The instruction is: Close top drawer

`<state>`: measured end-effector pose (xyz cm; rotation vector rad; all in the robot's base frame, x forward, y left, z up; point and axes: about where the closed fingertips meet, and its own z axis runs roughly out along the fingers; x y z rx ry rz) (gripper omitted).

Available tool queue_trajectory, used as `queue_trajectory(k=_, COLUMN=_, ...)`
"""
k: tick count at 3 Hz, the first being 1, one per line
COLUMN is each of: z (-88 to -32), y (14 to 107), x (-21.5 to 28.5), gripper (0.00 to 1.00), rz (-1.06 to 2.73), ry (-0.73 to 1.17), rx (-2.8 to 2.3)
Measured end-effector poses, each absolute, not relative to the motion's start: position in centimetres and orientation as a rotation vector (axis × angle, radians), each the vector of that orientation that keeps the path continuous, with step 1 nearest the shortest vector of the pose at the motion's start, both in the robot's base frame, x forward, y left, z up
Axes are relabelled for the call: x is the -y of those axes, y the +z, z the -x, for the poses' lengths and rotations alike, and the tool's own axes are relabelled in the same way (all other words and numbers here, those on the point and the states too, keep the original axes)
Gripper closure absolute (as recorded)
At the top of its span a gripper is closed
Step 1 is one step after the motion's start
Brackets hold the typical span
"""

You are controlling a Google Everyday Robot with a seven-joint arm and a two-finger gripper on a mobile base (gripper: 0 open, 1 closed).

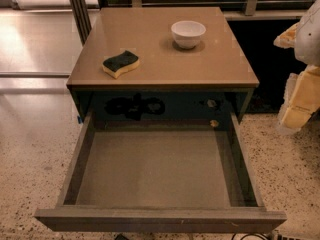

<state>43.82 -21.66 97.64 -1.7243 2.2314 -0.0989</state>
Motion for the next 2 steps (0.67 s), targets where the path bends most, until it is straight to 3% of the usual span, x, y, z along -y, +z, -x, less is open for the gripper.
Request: queue_trajectory(k=2, z=-42.2, y=95.9, x=20.9, gripper=0.0, rz=1.709, ry=-0.093, rx=-2.217)
